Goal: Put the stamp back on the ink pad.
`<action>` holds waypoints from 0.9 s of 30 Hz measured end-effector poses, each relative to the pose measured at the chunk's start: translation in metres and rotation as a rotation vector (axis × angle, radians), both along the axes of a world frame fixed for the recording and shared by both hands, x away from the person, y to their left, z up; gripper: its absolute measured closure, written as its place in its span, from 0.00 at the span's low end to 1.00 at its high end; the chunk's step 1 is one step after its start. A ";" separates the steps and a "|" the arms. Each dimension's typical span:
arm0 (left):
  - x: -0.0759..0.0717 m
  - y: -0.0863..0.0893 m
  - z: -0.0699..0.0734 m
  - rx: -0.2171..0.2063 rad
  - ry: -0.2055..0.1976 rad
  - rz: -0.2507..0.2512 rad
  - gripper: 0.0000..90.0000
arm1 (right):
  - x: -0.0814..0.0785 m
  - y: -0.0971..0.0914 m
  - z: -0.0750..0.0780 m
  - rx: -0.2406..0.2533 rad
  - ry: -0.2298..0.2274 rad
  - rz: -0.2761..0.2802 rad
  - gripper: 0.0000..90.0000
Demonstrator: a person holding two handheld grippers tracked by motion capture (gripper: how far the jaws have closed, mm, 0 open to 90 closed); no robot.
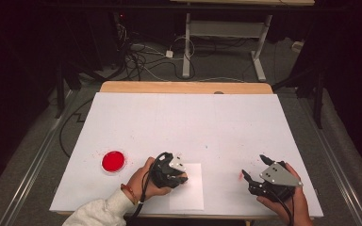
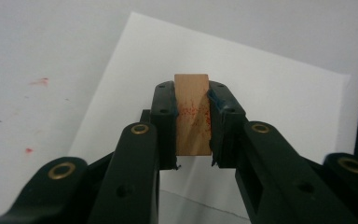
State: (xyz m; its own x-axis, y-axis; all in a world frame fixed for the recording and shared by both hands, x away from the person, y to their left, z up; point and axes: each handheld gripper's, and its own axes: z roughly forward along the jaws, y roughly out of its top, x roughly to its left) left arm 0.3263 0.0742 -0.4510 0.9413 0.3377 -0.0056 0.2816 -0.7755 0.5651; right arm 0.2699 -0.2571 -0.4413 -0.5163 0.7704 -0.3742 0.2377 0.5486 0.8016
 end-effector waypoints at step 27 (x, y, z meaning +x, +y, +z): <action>0.009 0.075 0.037 -0.036 -0.099 0.186 0.81 | -0.005 0.000 0.000 0.000 -0.004 0.010 0.29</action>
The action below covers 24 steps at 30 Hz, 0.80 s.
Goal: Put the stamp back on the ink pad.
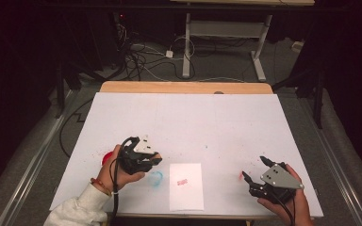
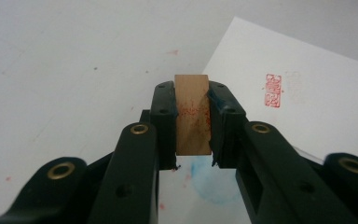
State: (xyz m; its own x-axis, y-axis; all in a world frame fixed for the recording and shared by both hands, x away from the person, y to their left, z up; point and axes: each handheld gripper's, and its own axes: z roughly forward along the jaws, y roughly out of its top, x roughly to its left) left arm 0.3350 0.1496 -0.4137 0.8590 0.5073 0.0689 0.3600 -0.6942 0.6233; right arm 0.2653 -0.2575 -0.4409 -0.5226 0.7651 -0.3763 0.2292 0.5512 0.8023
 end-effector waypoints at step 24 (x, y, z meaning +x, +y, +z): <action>0.006 0.110 -0.027 0.033 0.101 0.263 0.80 | 0.001 0.002 -0.002 -0.019 0.010 0.008 0.29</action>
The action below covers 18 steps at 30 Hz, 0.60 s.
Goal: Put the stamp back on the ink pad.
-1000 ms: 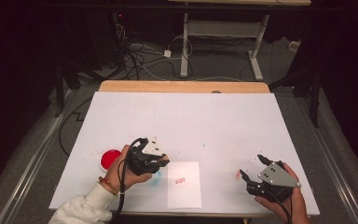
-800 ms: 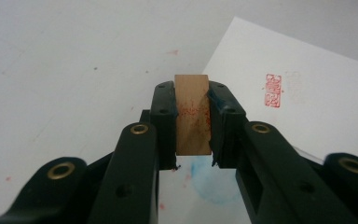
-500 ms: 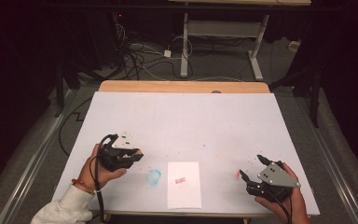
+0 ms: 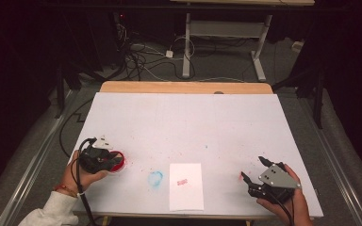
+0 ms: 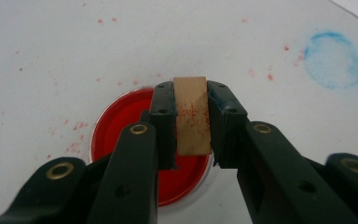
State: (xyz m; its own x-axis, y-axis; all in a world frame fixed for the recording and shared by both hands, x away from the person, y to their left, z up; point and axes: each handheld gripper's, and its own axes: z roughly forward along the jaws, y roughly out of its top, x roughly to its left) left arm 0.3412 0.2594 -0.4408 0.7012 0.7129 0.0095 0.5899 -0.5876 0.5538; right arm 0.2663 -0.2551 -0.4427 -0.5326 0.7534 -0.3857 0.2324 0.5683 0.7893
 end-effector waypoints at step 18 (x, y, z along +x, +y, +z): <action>0.007 0.009 -0.009 0.010 0.015 0.041 0.78 | 0.000 0.000 -0.001 -0.007 0.007 0.009 0.29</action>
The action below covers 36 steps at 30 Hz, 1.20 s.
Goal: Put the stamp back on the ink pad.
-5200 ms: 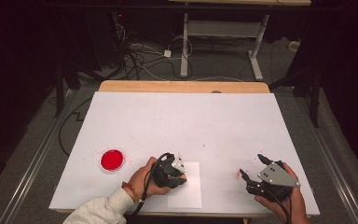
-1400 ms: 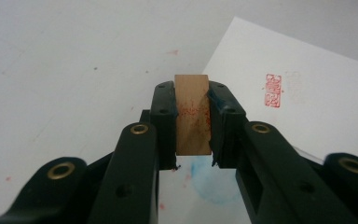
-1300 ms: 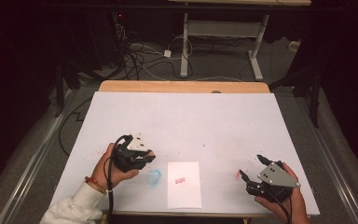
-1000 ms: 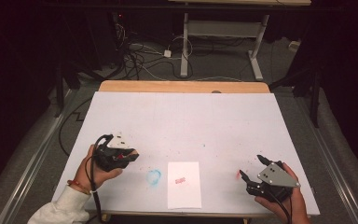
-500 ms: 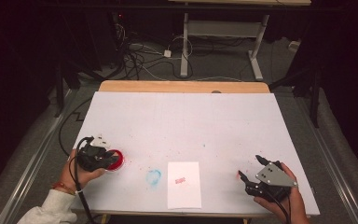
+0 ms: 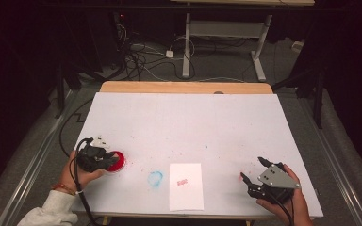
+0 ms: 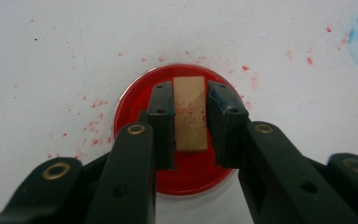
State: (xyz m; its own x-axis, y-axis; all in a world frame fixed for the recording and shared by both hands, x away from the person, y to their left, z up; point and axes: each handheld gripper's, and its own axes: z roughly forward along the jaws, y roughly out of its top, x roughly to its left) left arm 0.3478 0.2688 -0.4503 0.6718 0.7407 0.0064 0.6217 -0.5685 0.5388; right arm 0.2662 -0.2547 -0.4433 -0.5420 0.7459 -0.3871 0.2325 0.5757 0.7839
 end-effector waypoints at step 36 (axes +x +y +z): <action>-0.017 -0.019 0.026 -0.048 -0.322 0.023 0.35 | -0.001 0.002 -0.002 -0.004 0.009 0.014 0.29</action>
State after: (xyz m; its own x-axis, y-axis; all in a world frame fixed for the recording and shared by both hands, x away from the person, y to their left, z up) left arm 0.3309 0.2502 -0.4244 0.6241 0.7602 0.1807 0.4274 -0.5257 0.7355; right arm 0.2657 -0.2523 -0.4452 -0.5554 0.7371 -0.3849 0.2315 0.5817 0.7798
